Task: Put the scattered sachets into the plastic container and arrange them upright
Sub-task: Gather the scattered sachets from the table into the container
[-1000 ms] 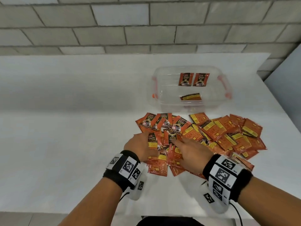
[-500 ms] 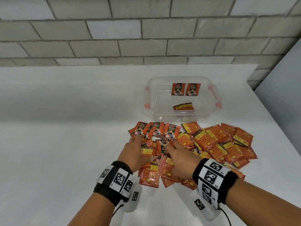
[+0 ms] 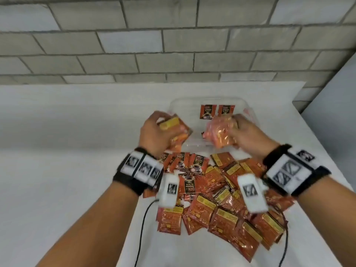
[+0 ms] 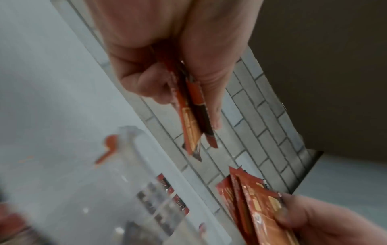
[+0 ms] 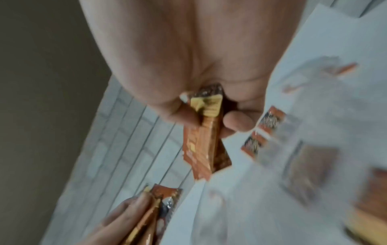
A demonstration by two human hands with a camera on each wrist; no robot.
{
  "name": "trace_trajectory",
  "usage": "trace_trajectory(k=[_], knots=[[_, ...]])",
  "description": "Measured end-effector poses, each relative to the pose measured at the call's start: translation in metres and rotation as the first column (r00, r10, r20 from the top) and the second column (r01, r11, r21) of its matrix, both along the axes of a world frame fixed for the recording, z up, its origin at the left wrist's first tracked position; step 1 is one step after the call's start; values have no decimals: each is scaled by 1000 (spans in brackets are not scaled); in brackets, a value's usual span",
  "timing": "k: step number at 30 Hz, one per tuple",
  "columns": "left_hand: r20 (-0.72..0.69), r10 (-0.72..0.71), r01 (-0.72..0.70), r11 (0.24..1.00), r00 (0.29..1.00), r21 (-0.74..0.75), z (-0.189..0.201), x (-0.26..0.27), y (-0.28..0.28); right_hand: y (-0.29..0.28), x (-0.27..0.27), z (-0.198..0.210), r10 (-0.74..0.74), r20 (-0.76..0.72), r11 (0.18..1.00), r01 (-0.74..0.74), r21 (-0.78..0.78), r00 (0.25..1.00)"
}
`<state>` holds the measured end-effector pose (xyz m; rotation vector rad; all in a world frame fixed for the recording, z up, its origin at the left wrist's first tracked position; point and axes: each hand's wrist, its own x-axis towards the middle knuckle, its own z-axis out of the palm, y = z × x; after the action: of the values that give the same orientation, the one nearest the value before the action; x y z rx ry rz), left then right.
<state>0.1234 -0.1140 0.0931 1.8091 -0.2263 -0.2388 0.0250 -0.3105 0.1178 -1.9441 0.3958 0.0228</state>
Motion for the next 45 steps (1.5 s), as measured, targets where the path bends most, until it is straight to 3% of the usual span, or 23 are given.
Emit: trace_trajectory(k=[2,5,8,13,17,20,25,28,31,35,41,45], knots=[[70,13,-17,998,997,62,3,28,-29,-18,28,2,-138,49,990,138,-4,989],[97,-40,13,965,995,264,-6,60,-62,-36,55,-9,-250,0,960,248,-126,968],[84,-108,59,890,991,453,-18,76,-77,-45,74,-28,-254,-106,944,222,-245,961],[-49,-176,165,739,983,653,-34,91,-86,-50,94,-55,-178,-281,955,97,-281,943],[-100,-211,220,692,972,687,-35,89,-93,-46,98,-61,-111,-378,929,-39,-367,919],[-77,-228,220,708,971,671,-28,79,-89,-47,94,-58,-120,-388,906,-59,-418,914],[22,-265,229,868,964,441,-6,51,-50,-45,58,-34,-185,-138,939,133,-317,973],[53,-243,197,881,969,430,-7,24,2,-39,12,-26,-209,17,931,204,-302,978],[-10,-200,169,798,980,579,-31,-3,55,-31,-37,-41,-156,8,888,144,-436,988],[-110,-175,196,622,978,758,-68,-27,84,-15,-67,-82,-52,-295,832,-122,-542,954],[-150,-205,241,554,967,797,-95,-39,71,-8,-64,-108,-163,-361,784,-102,-612,918],[-132,-138,190,621,982,761,-100,-37,68,-9,-61,-110,-196,-353,828,-39,-560,915]])
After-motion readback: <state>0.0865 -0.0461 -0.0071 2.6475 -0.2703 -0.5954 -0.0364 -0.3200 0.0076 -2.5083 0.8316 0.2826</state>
